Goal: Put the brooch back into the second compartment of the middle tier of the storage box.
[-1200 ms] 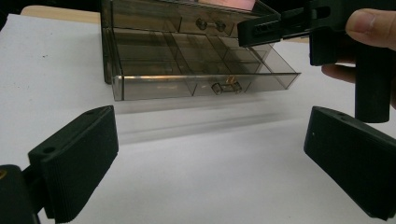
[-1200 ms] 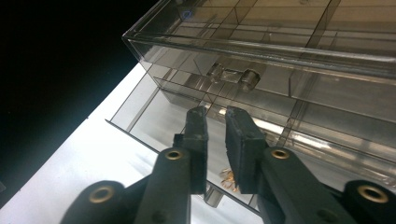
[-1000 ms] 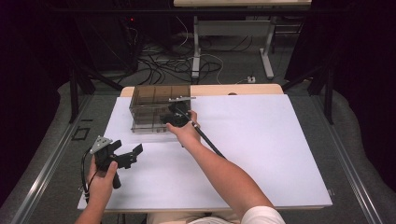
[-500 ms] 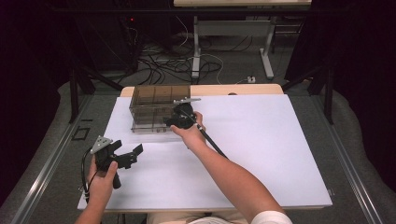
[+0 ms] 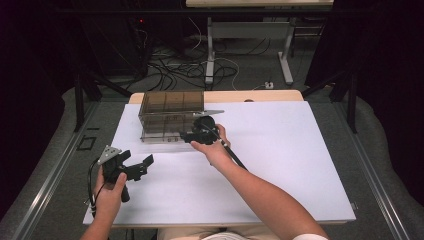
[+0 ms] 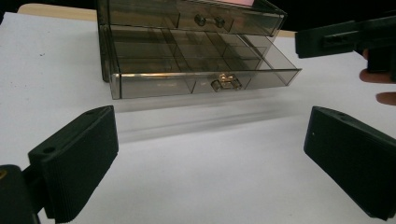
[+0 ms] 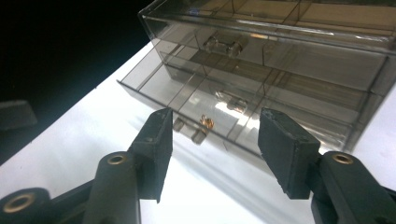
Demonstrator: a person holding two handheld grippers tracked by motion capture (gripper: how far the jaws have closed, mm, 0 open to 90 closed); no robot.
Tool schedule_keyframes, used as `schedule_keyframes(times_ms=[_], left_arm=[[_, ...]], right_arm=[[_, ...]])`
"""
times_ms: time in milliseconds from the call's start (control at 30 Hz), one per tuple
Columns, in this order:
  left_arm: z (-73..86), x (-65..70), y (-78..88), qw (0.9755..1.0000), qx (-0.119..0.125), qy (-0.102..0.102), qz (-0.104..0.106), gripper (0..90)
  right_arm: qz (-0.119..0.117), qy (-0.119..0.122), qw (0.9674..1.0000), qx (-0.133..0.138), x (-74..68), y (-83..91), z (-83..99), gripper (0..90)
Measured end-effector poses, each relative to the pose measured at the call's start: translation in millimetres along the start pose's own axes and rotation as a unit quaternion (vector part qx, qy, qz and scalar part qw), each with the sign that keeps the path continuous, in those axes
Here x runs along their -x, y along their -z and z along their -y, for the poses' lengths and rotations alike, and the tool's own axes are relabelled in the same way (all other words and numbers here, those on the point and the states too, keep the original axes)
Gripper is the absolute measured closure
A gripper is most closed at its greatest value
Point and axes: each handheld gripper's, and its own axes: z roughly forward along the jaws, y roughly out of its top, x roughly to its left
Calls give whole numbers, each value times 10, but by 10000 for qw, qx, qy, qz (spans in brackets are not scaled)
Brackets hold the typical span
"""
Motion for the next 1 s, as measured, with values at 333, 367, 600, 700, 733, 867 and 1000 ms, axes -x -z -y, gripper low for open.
schedule_keyframes(times_ms=[333, 367, 600, 700, 733, 867, 1000], left_arm=[[3, 12, -7, 10000, 35, -7, -22, 32], [4, 17, -9, 10000, 9, 2, -20, 32], [4, 32, -18, 10000, -2, -31, -17, 32], [7, 35, -26, 10000, -12, -31, -17, 32], [7, 36, -28, 10000, -16, -31, -20, 32], [6, 39, -26, 10000, -29, -40, -19, 32], [8, 47, -24, 10000, -29, -38, -21, 32]], right_arm=[[-79, 235, 9994, 245, 64, 326, 233, 282], [-77, 246, 9994, 243, 66, 359, 255, 263], [169, 317, 9990, 272, 66, 559, 396, 147], [176, 329, 9989, 285, 80, 642, 462, 86], [176, 329, 9989, 285, 80, 642, 462, 86], [155, 303, 9987, 371, 115, 765, 568, 0], [121, 373, 9985, 382, 137, 870, 664, 0]])
